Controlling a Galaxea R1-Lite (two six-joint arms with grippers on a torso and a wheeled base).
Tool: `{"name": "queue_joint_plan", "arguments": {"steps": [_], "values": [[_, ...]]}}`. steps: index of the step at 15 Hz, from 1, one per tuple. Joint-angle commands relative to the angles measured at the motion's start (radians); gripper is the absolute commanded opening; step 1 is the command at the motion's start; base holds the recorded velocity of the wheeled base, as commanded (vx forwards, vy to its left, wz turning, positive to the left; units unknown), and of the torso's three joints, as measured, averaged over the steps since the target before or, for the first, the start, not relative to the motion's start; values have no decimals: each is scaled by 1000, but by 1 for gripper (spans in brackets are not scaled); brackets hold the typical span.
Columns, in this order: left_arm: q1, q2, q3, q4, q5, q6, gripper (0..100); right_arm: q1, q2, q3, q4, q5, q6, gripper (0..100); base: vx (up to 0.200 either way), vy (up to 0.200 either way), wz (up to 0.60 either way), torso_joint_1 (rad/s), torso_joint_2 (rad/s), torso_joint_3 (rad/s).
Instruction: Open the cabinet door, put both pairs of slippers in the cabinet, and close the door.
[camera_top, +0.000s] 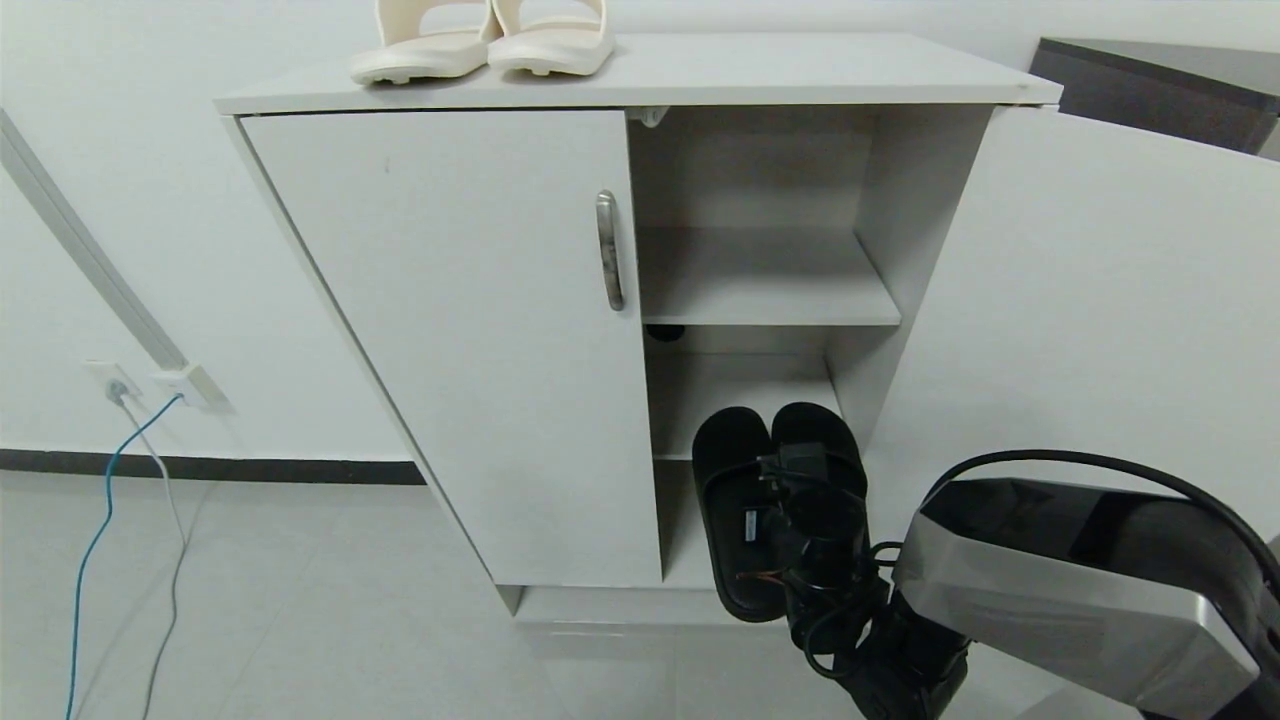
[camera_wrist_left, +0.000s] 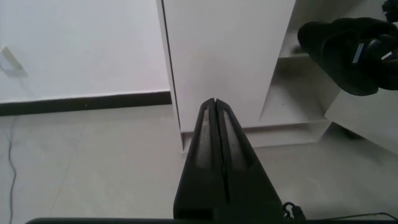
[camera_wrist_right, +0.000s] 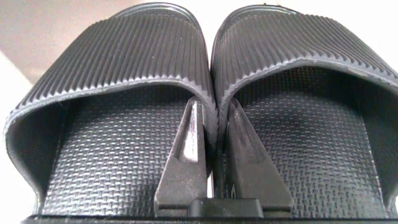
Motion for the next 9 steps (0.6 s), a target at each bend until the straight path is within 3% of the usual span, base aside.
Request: {"name": "queue_joint_plan", "arguments": {"steps": [1,9], "values": [[0,2,0,0,1,-2,0,-1,1,0,0,1,2,0,0,0,0,0,0,0],[0,0,0,0,8,-7,0,-24,12,-54,72,26,11,0,0,0,0,0,0,0]]}}
